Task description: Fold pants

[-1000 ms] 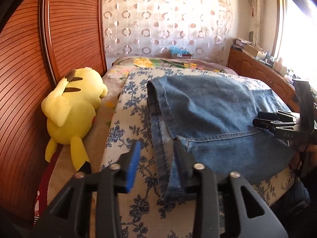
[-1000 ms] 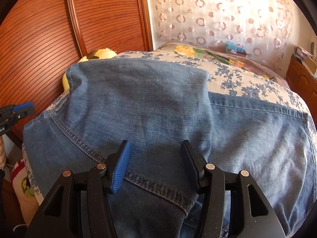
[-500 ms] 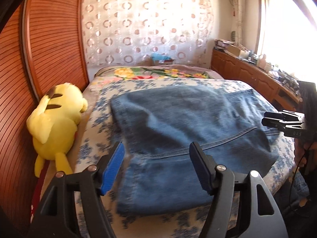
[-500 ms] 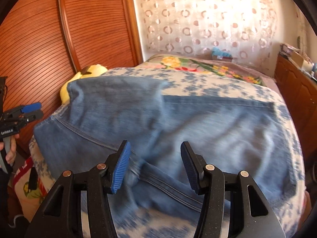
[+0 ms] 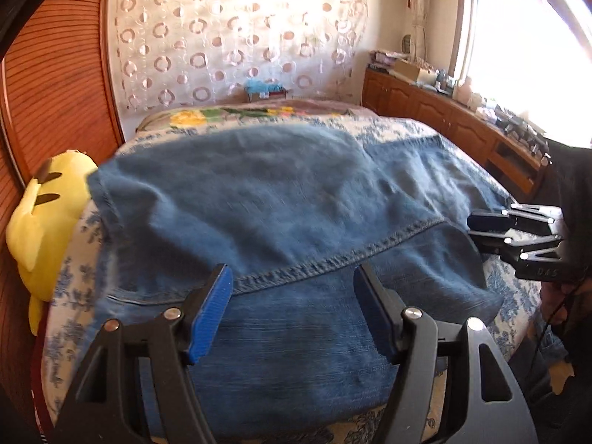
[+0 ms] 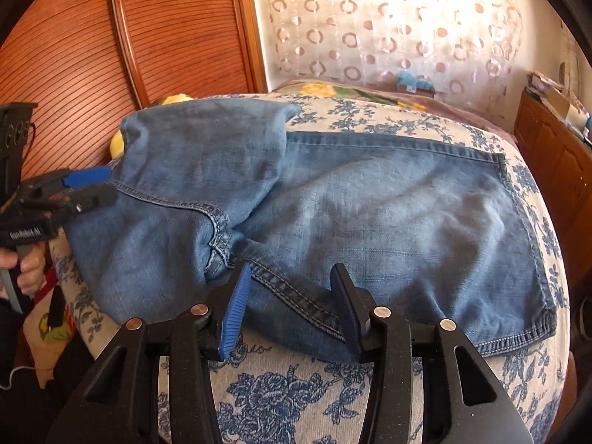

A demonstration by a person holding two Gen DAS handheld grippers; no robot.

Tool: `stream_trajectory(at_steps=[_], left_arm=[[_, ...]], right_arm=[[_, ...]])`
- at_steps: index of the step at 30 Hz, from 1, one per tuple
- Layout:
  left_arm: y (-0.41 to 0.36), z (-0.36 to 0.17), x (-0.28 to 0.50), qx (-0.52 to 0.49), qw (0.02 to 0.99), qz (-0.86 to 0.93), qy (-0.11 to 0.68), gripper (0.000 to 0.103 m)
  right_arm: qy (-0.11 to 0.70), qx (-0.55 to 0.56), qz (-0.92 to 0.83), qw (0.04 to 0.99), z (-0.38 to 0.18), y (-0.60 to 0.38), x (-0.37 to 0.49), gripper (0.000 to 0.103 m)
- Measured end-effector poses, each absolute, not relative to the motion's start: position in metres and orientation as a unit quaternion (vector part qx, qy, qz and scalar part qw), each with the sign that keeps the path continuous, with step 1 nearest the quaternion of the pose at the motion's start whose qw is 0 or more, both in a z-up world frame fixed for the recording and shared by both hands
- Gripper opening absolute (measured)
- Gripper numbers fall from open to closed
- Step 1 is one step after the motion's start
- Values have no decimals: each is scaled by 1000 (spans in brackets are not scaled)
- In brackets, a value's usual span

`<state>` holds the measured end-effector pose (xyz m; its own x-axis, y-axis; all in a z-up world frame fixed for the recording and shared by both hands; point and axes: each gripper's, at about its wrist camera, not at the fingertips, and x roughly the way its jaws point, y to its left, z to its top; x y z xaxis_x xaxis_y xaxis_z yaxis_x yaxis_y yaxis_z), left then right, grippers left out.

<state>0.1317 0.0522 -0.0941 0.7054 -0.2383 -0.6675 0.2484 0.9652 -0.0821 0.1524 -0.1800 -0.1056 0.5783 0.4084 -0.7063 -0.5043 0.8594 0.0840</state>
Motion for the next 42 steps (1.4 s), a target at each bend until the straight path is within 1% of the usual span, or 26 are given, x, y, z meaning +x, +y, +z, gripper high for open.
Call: stream_trajectory(at_steps=[2,4,6,7,9,12,14,20,25,30,31,33,37,39,40,42], left_arm=[[50,-99,133,12,923,-128,362,68],[47,-102,131,17,924,-125,361,68],[46,-103,131,18,924,-124,362,68],[44,-104,131,19,923,-122,364,68],[42,-107,131,21,922,-120,368,68],[40,-108,131,25,923,-117,367,68],[40,-110,131,23,923,-117,366,68],[40,-114,128,24,924,-123,361,68],[39,-115,126,26,927,-119,355,68],[40,-116,127,26,928,-120,352,68],[40,-116,126,26,928,-120,351,68],[40,-117,126,26,929,-120,350,68],[39,-117,126,27,929,-119,349,68],[39,-117,125,28,930,-118,348,68],[39,-116,126,28,930,-119,348,68],[39,-116,125,28,929,-119,348,68]], right_arm=[[385,-66,261,883,-109,-178,153,45],[393,-70,266,877,-113,-177,153,37],[400,-67,279,870,-116,-177,152,23],[402,-65,284,868,-116,-178,150,20],[404,-64,291,865,-116,-179,148,10],[404,-61,298,862,-116,-182,143,5],[400,-64,300,864,-114,-183,137,3],[389,-58,310,866,-103,-187,116,2],[392,-58,300,868,-106,-184,116,2],[383,-60,281,878,-104,-183,117,5],[382,-55,281,878,-103,-184,116,8],[381,-53,271,883,-102,-189,113,18],[376,-41,251,891,-98,-209,107,25],[371,-42,225,900,-96,-223,104,35],[367,-39,214,905,-94,-231,102,37],[360,-27,197,912,-92,-248,99,43]])
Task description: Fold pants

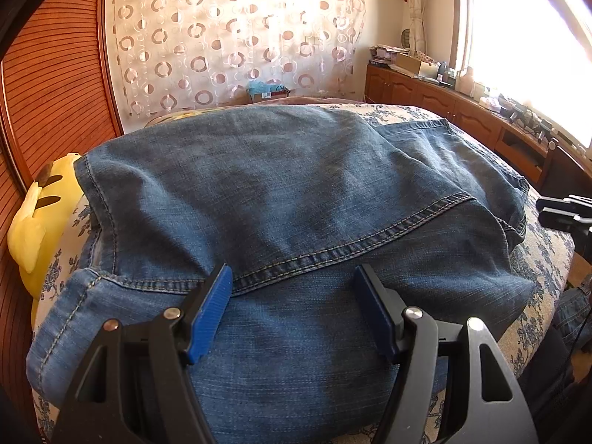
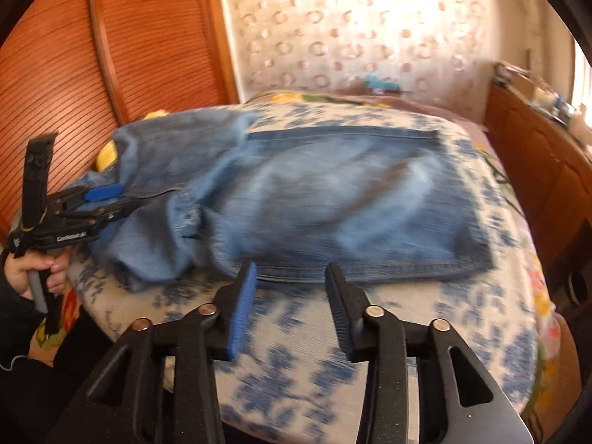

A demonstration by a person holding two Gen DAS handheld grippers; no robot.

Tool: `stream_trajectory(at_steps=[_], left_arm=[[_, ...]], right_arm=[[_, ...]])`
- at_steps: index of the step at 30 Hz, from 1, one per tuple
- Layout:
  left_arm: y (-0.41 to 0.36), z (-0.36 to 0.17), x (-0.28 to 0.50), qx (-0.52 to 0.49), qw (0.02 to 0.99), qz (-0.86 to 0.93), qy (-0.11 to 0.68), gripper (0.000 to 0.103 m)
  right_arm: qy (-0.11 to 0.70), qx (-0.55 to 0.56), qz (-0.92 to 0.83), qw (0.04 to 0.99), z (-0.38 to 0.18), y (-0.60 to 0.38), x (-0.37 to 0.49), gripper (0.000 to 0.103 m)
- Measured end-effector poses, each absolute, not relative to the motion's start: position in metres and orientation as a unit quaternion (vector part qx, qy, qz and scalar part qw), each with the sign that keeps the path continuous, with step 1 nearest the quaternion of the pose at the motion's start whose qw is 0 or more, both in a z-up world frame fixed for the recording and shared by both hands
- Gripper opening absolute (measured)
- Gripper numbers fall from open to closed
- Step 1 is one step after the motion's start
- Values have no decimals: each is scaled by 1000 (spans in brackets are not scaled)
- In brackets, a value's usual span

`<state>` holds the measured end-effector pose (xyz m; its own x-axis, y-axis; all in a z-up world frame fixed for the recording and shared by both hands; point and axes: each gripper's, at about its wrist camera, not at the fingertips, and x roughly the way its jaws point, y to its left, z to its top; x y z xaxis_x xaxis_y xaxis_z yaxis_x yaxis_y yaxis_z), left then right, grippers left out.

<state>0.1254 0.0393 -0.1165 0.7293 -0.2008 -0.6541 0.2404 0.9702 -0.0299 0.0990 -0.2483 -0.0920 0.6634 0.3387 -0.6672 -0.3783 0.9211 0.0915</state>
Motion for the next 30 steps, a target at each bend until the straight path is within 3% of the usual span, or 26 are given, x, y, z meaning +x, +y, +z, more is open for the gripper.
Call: stream_trajectory(at_steps=[6,30], left_arm=[[39,-116,125,29,930,-118,347,68],[39,-115,126,34,930,-117,346,69]], right_arm=[[342,-7,125,931,-91,-290,102,50],[384,68,41,920,-105,-357,145,55]])
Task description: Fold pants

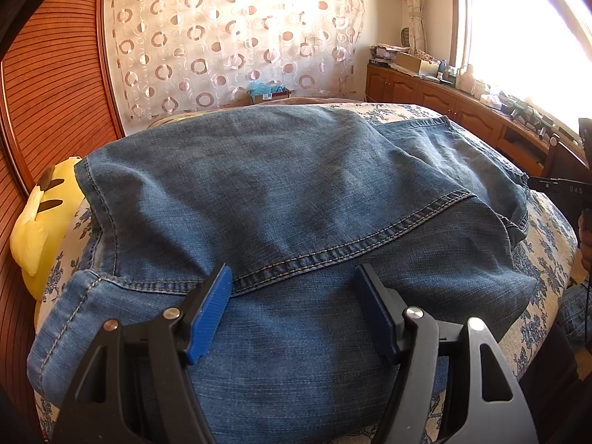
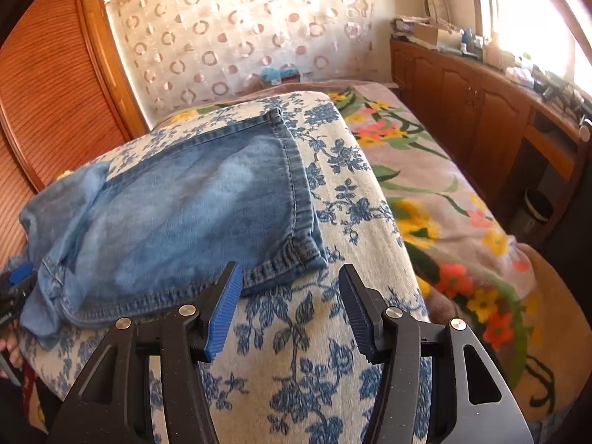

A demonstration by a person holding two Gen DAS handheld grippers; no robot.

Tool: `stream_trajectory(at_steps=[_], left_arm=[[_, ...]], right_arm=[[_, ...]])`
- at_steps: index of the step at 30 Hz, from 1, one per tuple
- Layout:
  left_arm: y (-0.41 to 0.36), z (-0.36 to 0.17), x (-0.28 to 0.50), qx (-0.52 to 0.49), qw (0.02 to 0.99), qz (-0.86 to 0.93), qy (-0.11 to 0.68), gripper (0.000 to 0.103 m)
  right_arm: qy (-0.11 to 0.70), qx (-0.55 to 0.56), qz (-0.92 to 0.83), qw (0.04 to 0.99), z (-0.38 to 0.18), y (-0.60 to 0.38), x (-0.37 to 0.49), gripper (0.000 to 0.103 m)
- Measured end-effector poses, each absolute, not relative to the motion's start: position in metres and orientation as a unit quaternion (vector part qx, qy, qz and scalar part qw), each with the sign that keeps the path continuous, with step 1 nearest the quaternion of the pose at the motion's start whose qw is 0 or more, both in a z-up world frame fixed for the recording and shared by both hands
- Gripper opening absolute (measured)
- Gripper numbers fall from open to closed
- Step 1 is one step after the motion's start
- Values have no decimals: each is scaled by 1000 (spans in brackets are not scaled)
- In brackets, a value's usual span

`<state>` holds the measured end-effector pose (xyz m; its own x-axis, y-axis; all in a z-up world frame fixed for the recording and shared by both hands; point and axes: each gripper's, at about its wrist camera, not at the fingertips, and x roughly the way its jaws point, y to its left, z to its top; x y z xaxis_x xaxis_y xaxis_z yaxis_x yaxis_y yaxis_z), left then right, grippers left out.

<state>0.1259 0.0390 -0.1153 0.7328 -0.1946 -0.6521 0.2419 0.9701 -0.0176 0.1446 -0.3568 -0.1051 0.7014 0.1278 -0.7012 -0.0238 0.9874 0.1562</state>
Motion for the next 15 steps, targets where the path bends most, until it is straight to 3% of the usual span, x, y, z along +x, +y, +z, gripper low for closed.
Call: stream_trajectory(at_steps=[6,15], left_arm=[[39,-115,126,35,930,-116,347,69],[20,-88,120,36,928,-147,341,69]], right_arm=[[399,60,35,914,-108,-354,157,54],[403,27,26,914,-110,-345,162,40]])
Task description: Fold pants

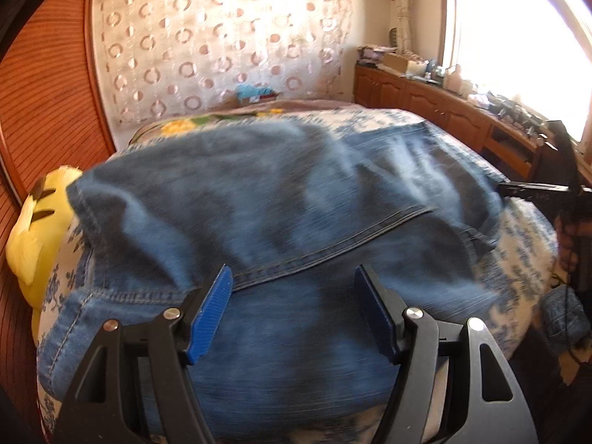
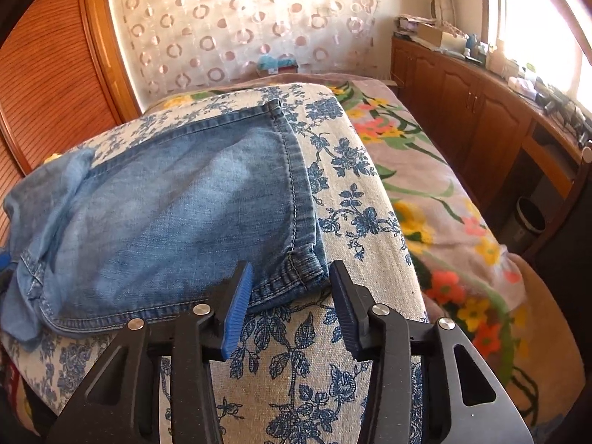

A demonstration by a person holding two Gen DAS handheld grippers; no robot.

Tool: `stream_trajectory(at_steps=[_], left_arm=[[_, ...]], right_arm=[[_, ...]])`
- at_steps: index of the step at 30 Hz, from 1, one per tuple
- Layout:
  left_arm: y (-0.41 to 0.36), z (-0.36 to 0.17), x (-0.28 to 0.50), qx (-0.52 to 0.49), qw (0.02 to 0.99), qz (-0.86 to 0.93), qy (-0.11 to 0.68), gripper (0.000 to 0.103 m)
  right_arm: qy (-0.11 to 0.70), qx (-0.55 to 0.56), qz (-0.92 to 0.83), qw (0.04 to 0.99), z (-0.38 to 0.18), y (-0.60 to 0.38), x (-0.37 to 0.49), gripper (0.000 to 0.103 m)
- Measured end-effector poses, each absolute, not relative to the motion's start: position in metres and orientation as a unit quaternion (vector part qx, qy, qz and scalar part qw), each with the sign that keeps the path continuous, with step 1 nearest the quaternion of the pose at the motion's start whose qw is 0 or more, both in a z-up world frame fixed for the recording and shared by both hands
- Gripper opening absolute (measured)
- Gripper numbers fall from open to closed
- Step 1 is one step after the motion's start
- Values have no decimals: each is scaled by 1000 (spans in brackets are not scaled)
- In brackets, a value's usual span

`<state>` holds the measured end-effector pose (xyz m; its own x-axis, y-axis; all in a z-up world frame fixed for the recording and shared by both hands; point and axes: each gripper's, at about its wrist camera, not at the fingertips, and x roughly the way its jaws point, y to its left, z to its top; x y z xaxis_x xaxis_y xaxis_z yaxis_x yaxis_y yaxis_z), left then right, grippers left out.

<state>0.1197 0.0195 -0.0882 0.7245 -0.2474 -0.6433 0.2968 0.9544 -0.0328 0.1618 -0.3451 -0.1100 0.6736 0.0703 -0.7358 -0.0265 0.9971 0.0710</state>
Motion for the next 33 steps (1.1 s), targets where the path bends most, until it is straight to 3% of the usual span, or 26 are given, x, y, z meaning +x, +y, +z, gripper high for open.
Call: stream_trajectory(at_steps=[9,17,25,27,33], left_arm=[[-7,-74,134,39,923,-183,336,69],[-16,-70,135,37,920,-188,341,69],[-28,-65,137,41,921,-188,338,69],[-28,-65,136,42,921,-189,337,69],[-17,-62,133,36,924,-182,333,69]], right_arm=[[410,35,49,910,-109,-348,165,19],[412,62,71,906,-107,-347,168,18],[418,71,70,903,-106,-346,178,27],[416,66,71,904,-105,-344,179,18],[388,80,99,913,-83,-336,177,16]])
